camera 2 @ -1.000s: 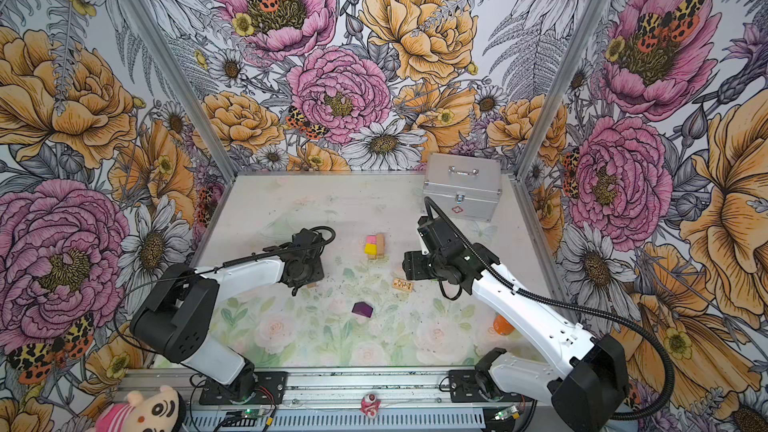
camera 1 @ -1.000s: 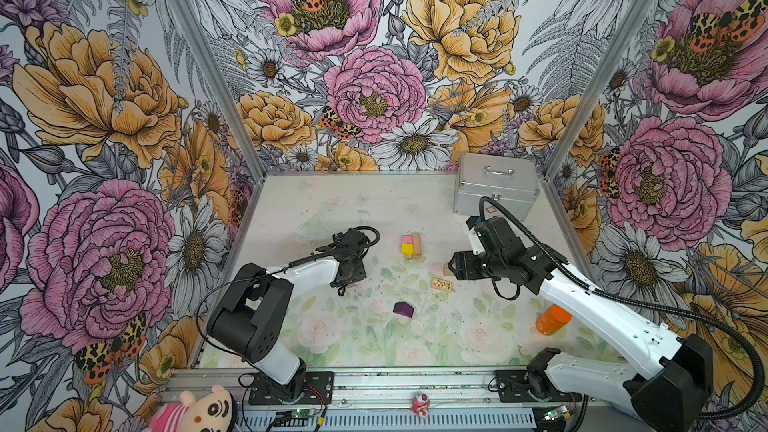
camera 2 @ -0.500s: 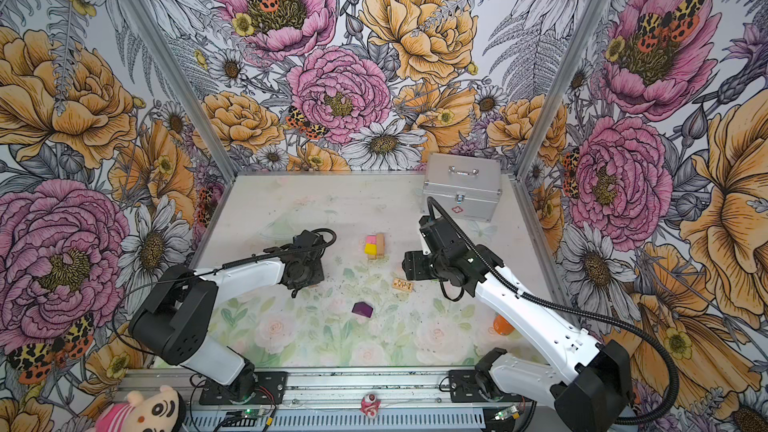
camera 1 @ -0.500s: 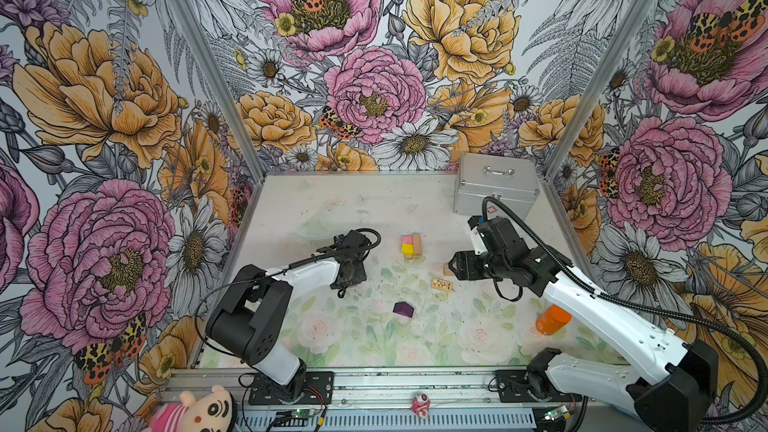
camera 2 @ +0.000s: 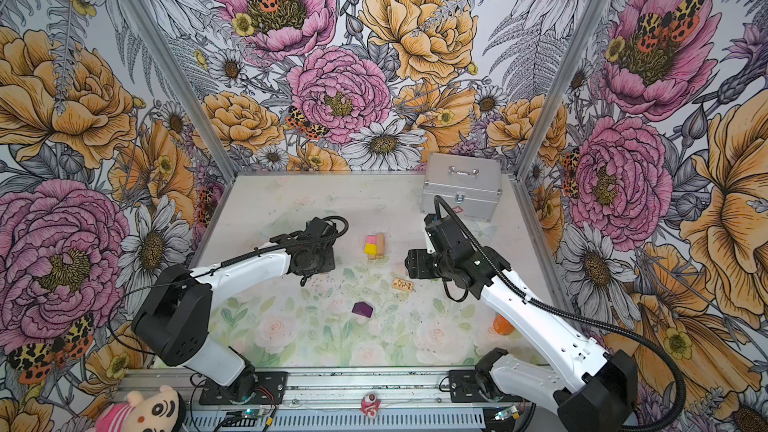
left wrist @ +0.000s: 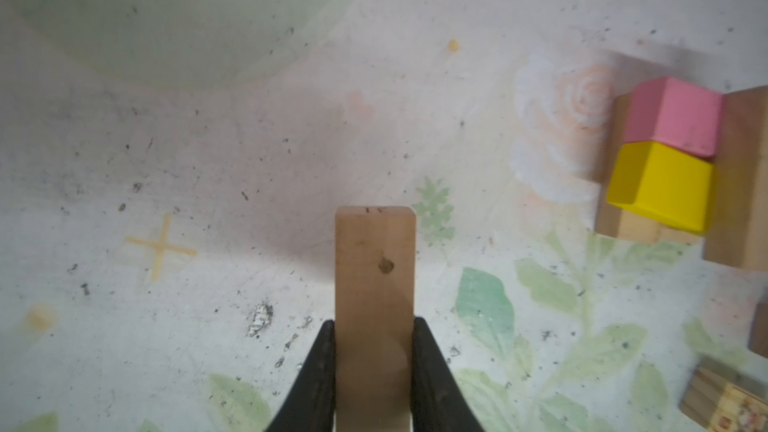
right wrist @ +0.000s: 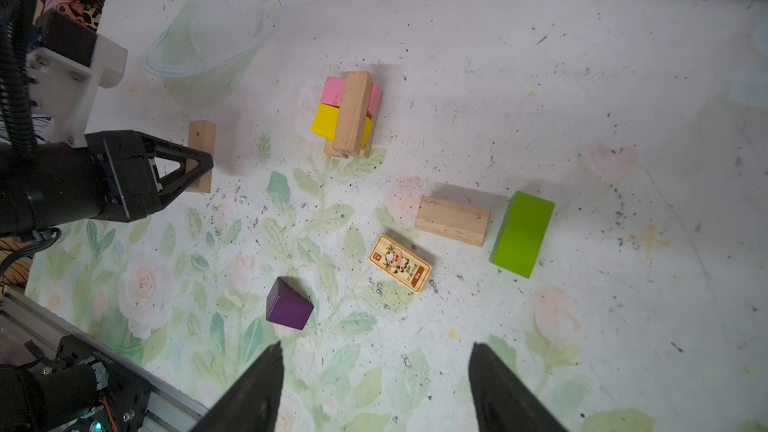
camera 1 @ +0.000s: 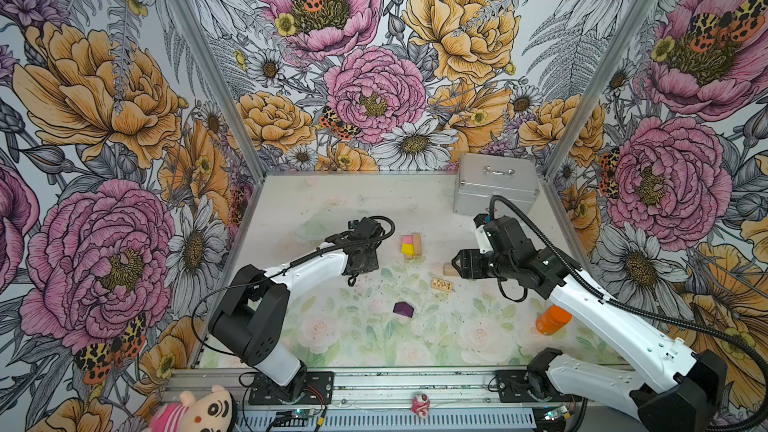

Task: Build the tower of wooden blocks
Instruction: 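Carry the wooden bar with the left gripper over the pink and yellow stack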

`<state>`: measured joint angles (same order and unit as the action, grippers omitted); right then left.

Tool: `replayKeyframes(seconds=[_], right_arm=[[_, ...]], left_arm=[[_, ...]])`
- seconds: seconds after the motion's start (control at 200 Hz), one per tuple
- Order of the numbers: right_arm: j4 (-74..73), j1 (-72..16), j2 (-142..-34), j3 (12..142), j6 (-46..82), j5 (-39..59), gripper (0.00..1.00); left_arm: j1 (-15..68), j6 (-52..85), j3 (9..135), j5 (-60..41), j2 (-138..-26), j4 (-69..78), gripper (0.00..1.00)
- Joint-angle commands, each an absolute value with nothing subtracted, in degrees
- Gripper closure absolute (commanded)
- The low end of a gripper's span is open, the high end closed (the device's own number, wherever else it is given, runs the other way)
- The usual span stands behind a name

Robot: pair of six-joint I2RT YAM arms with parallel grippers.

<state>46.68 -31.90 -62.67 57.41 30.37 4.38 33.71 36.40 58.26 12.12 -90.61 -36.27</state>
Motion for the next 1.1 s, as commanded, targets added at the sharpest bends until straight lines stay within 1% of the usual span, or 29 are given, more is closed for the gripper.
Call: replayKeyframes(seconds=[0.0,0.365,0.385,0.495,0.51,0.59,0.811,1.096], right_arm=[[46.8,-31.0,-61.0,57.2,31.1,4.9,0.27],[47.4,-26.0,-59.1,56.0,31.0,7.4,0.27],[47.5,-25.6,-59.0,56.0,31.0,7.6,0.27],[47.6,-24.5,-58.7,55.7,30.9,8.4,0.27],[47.6,-24.4,-58.7,55.7,30.9,8.4,0.27],[47.8,-23.9,-58.5,55.6,30.8,8.7,0.27],[48.0,-22.8,-58.6,55.5,30.5,9.0,0.27],[48.0,-22.0,-59.0,55.4,30.2,9.4,0.27]], left_arm=[[35.0,33.9,63.0,14.0,-92.2,-39.3,0.82],[37.9,30.6,76.1,12.4,-100.8,-40.6,0.82],[38.1,30.6,76.7,10.7,-101.4,-40.7,0.82],[38.9,29.8,79.7,9.9,-103.8,-40.8,0.82],[39.0,29.6,80.2,9.8,-105.7,-40.8,0.82],[39.4,29.2,82.2,9.1,-107.9,-40.9,0.82],[40.5,28.5,86.7,8.0,-111.9,-41.5,0.83],[41.3,28.4,89.4,7.0,-114.6,-41.8,0.83]])
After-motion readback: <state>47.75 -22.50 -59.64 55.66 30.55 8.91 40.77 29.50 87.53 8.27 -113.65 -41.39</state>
